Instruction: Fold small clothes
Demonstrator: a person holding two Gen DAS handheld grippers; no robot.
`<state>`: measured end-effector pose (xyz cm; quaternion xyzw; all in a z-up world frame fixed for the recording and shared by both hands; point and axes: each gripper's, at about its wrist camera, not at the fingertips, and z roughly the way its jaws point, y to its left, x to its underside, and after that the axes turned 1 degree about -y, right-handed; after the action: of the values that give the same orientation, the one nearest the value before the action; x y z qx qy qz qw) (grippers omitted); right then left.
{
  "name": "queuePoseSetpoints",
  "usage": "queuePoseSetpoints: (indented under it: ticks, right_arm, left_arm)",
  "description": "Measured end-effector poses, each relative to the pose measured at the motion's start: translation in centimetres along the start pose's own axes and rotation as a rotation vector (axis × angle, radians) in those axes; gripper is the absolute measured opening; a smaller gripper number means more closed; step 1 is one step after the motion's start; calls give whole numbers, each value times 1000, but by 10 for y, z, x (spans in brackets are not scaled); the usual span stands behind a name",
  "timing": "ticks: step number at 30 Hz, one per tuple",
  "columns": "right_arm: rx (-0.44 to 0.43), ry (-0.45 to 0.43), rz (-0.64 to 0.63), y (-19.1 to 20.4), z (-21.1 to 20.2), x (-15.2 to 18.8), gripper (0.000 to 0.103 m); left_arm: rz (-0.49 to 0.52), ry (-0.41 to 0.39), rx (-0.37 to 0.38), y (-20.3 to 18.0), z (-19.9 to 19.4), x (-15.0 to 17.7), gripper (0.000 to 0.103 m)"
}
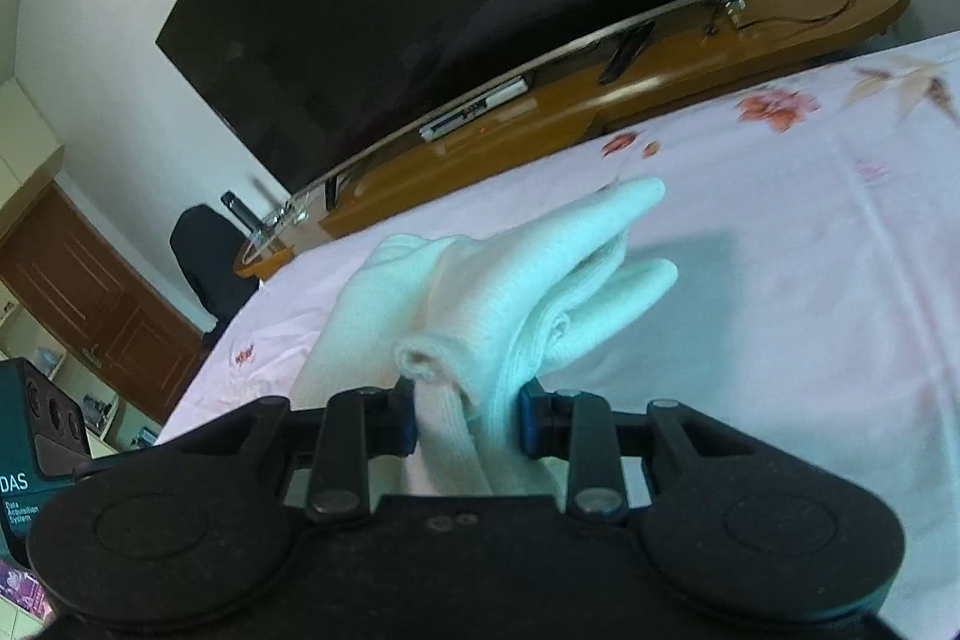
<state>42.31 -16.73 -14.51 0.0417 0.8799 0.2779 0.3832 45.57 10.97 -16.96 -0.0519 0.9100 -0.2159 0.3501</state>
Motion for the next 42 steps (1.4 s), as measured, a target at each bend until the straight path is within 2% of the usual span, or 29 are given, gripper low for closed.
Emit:
queuePoseSetpoints:
  ticks: [2, 3, 5, 6, 7, 9, 12, 14, 15, 16, 19, 22, 25, 26, 28, 32, 36, 42]
  right_arm:
    - [21, 26, -10, -1, 14, 5, 30]
    - [40, 39, -2, -5, 18, 10, 31]
    - [90, 56, 26, -15, 25, 19, 35]
    - [108, 59, 42, -21, 25, 22, 41]
    - [120, 58, 57, -26, 24, 24, 51]
    - [139, 50, 52, -31, 17, 25, 55]
    - [193, 16, -25, -23, 4, 20, 55]
    - [223, -34, -64, -15, -8, 12, 56]
    - [227, -56, -78, -12, -12, 9, 52]
    - [227, -75, -96, -6, -14, 5, 43]
    - [190, -102, -132, 10, -11, -6, 34]
    - [177, -69, -190, 20, 4, -7, 34]
    - [237, 32, -209, 13, 30, 4, 32]
    - [248, 61, -212, 5, 37, 9, 32]
    - [250, 38, -248, 5, 39, 13, 32]
    - [258, 64, -241, 12, 40, 6, 34]
    - [229, 37, -204, 19, 18, 5, 43]
    - [226, -17, -220, 34, -21, 25, 44]
  left_arm:
    - [-23, 37, -19, 18, 13, 5, 42]
    - [-31, 38, -10, 25, 16, 9, 52]
    - [-7, 22, 2, 26, 18, 11, 53]
    - [14, 19, -2, 24, 18, 11, 55]
    - [23, 16, -11, 19, 17, 13, 57]
    - [28, -5, -36, 16, 11, 10, 59]
    - [65, -97, -99, 10, -15, 5, 59]
    - [65, -120, -97, 7, -21, -6, 59]
    - [74, -124, -96, 4, -21, -11, 59]
    - [87, -128, -91, 1, -21, -16, 59]
    - [123, -119, -86, -14, -12, -19, 59]
    - [133, -56, -151, -17, 12, -11, 59]
    - [131, -23, -185, -12, 26, -7, 63]
    - [119, -20, -188, -10, 27, -5, 65]
    - [106, -15, -192, -11, 28, -3, 65]
    - [143, -21, -223, -20, 25, -3, 65]
    - [156, -27, -243, -26, 7, 1, 65]
    - [210, -25, -250, -35, -20, 32, 65]
